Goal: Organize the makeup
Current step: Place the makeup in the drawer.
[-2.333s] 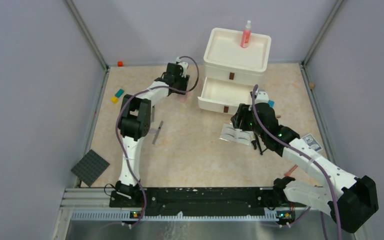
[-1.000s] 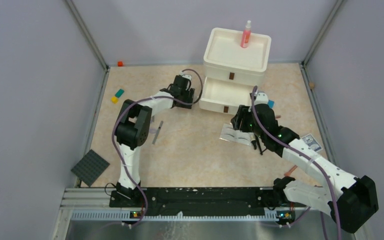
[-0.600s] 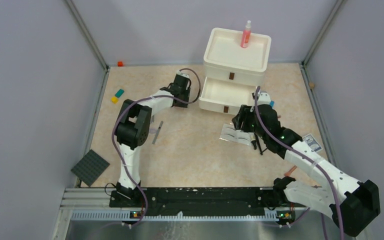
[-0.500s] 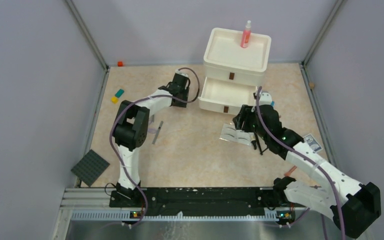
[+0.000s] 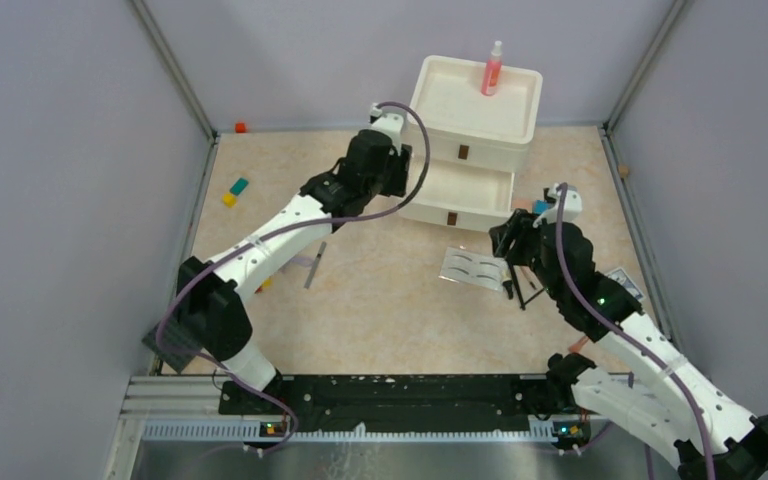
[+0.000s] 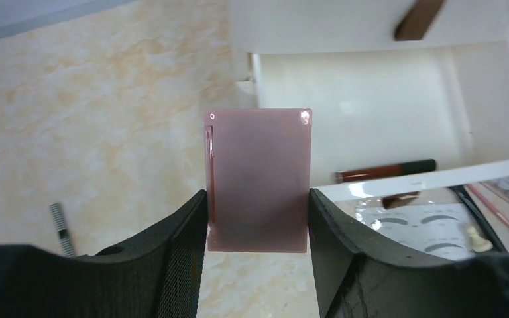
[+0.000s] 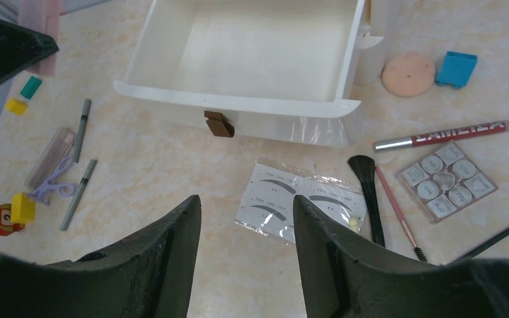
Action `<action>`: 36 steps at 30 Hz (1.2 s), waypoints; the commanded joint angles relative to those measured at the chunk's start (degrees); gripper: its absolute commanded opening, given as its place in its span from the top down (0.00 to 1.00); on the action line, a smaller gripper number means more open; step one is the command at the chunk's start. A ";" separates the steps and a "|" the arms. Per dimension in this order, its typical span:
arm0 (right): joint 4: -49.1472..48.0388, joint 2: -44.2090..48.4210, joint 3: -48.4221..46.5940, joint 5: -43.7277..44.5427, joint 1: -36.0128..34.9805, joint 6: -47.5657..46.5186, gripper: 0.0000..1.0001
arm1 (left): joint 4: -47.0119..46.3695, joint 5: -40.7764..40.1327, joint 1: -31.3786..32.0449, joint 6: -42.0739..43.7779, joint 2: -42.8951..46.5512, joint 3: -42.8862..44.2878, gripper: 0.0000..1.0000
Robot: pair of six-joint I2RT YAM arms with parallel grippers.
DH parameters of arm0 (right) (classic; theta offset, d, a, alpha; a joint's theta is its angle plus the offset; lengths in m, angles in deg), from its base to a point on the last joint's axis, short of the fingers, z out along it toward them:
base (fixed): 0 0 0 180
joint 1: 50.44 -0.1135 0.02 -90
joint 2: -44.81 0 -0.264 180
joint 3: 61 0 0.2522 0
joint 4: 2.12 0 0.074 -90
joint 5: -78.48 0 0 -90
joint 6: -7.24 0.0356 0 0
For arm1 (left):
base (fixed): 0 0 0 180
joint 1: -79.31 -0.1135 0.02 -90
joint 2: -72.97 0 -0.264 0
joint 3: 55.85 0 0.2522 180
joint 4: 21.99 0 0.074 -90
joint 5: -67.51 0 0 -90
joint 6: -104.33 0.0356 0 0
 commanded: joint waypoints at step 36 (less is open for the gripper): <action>2.62 6.01 1.65 3.24 -0.61 1.14 0.48 | -5.84 -13.23 -0.31 -3.81 2.76 -2.87 0.13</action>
